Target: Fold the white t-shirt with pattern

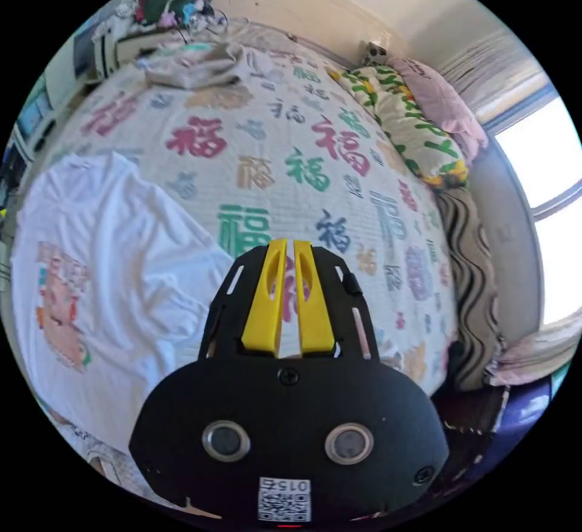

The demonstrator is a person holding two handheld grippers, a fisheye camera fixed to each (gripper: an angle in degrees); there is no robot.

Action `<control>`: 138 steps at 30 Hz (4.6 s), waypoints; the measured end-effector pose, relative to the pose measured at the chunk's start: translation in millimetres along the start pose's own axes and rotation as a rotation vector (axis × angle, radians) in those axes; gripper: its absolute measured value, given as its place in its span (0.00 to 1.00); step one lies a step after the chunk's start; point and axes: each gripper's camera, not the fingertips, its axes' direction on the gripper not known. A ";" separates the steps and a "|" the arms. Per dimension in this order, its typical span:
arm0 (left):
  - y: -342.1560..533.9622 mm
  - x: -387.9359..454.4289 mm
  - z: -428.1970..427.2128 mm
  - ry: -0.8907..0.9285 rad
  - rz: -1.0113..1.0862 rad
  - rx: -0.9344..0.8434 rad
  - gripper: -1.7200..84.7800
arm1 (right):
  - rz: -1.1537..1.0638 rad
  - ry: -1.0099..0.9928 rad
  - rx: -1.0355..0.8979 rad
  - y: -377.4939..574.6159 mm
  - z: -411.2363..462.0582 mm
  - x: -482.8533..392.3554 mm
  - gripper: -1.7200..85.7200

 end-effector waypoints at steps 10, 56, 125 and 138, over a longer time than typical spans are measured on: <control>-68.8 227.9 154.5 0.221 0.300 -0.113 0.08 | -0.303 -0.221 -0.172 -91.1 114.3 -131.2 0.13; 234.5 799.1 145.9 0.298 1.080 0.051 0.06 | -0.526 -0.399 -0.058 15.2 74.1 145.3 0.08; 319.4 875.4 101.0 0.274 1.179 0.140 0.02 | -0.215 -0.123 0.009 41.9 45.7 220.6 0.01; 274.2 855.9 87.3 0.221 1.036 0.011 0.02 | -0.272 -0.271 -0.098 57.1 43.0 191.4 0.02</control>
